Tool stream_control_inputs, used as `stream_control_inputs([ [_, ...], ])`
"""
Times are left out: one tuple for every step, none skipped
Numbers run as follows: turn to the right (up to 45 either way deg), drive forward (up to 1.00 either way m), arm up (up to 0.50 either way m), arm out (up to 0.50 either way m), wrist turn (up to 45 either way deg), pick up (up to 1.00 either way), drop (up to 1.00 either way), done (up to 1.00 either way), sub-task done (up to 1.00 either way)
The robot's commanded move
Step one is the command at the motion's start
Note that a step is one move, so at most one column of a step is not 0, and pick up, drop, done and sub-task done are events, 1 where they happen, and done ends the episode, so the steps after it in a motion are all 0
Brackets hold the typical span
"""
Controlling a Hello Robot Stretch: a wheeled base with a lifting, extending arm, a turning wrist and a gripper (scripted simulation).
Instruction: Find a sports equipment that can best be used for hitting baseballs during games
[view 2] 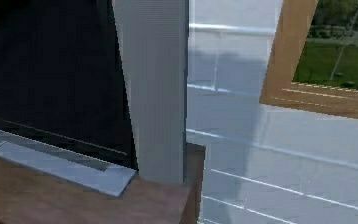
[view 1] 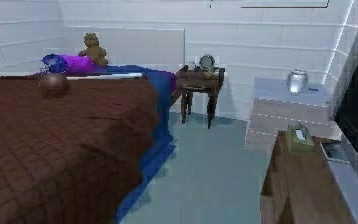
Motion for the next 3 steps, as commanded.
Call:
stream_control_inputs([
  [3.0,0.00,0.00,0.00,0.0,0.00,0.00,0.00,0.00],
  [0.0,1.00,0.00,0.00,0.0,0.00,0.00,0.00,0.00],
  [-3.0,0.00,0.00,0.00,0.0,0.00,0.00,0.00,0.00],
])
